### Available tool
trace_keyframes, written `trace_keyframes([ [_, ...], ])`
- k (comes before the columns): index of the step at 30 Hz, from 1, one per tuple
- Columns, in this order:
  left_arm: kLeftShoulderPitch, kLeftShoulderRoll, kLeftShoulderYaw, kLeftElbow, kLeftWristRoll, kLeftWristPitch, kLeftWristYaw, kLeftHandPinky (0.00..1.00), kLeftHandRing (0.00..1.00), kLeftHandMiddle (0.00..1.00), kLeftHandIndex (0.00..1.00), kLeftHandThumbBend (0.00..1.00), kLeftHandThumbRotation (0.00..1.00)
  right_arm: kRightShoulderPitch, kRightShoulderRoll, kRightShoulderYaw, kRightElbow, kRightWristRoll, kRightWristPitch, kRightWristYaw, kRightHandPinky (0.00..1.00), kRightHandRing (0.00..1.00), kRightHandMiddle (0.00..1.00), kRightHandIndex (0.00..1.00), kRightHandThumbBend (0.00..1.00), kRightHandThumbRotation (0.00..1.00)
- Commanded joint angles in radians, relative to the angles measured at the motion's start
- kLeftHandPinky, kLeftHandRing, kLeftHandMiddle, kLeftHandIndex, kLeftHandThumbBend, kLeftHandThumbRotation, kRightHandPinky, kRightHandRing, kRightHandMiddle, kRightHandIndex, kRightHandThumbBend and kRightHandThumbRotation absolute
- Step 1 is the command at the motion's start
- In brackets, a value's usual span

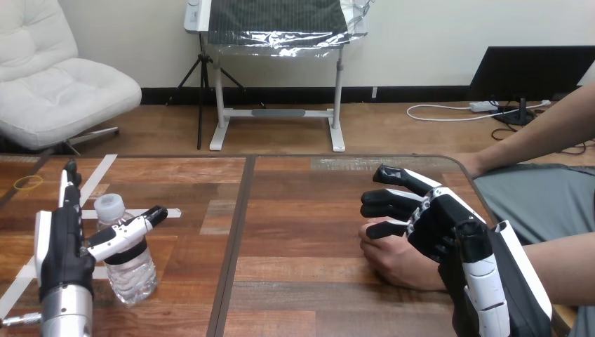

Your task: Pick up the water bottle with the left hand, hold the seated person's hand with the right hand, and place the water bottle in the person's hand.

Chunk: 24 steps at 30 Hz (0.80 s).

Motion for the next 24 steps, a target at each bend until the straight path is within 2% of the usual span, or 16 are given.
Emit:
trace_keyframes([
  [1,-0.09,0.03,-0.017,0.036,-0.009,-0.027,-0.001,1.0,1.0,1.0,1.0,0.95,0.2,-0.054,-0.007,-0.008,-0.05,0.013,0.003,-0.001,0.64,0.73,0.74,0.8,0.64,1.0],
  [15,-0.112,0.021,-0.011,0.092,-0.039,-0.035,-0.016,1.0,1.0,1.0,1.0,0.93,0.21,-0.049,-0.006,-0.009,-0.057,0.009,0.006,-0.002,0.64,0.73,0.74,0.8,0.63,1.0],
  [24,-0.126,0.016,-0.008,0.118,-0.081,-0.029,-0.046,1.0,1.0,1.0,1.0,0.9,0.22,-0.052,-0.008,-0.009,-0.052,0.012,0.003,0.003,0.65,0.73,0.74,0.81,0.63,1.0],
])
